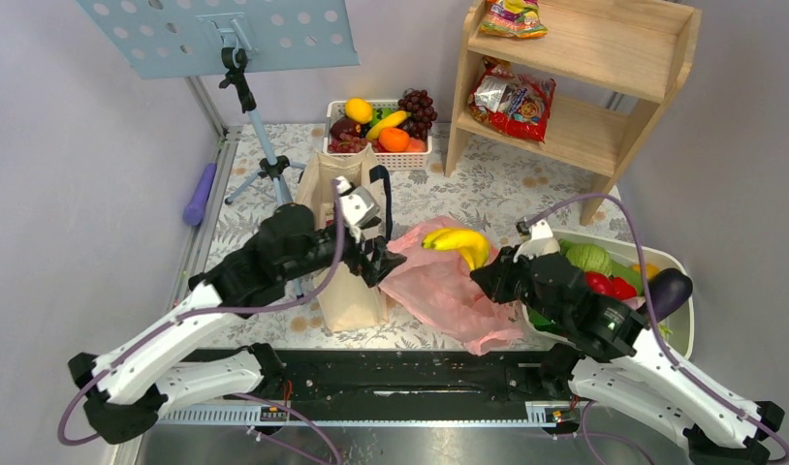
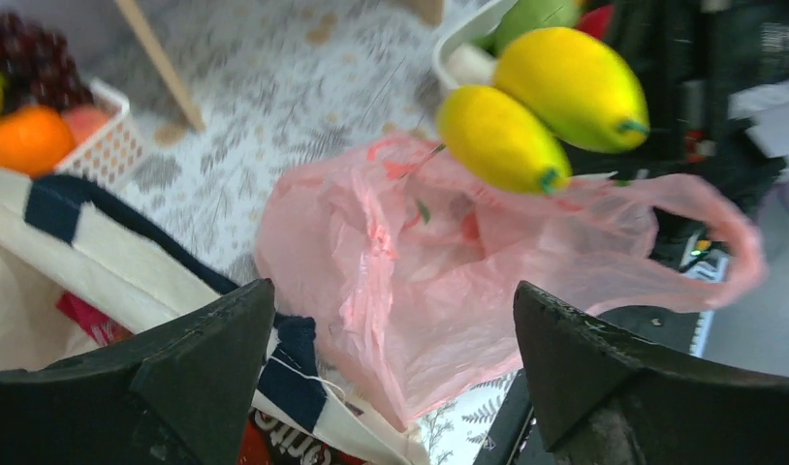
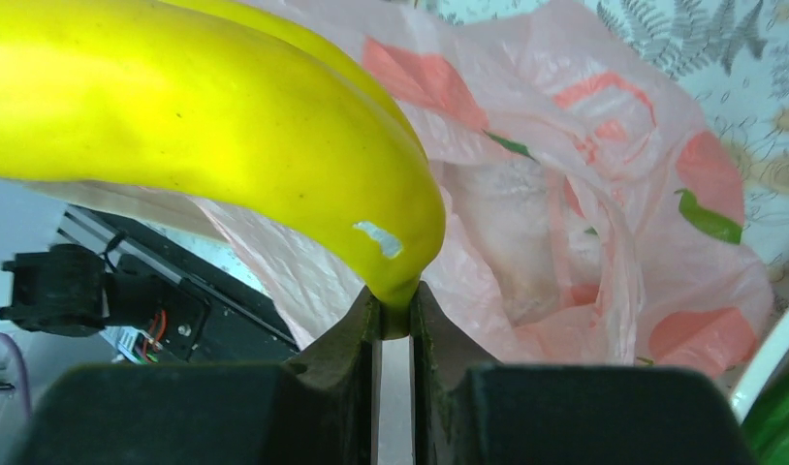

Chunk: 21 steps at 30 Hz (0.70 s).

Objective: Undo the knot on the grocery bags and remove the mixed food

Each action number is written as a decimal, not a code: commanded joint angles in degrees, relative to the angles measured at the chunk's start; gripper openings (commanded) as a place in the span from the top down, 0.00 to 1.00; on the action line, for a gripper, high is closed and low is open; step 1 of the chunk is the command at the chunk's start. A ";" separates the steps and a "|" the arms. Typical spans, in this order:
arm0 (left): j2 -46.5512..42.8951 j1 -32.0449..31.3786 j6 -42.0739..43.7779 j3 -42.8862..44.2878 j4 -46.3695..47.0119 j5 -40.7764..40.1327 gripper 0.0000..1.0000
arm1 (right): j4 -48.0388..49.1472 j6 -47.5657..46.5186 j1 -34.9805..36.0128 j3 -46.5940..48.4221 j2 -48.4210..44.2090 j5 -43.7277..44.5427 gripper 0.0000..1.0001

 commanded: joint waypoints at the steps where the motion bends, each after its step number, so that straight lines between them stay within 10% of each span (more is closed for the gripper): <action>1: -5.10 -0.11 3.08 3.98 5.24 11.28 0.07 | -4.68 -1.72 -0.26 8.93 3.51 2.61 1.00; 21: -1.62 -0.43 1.29 2.93 12.07 16.66 0.03 | 6.92 4.80 -0.26 11.87 12.22 -22.05 1.00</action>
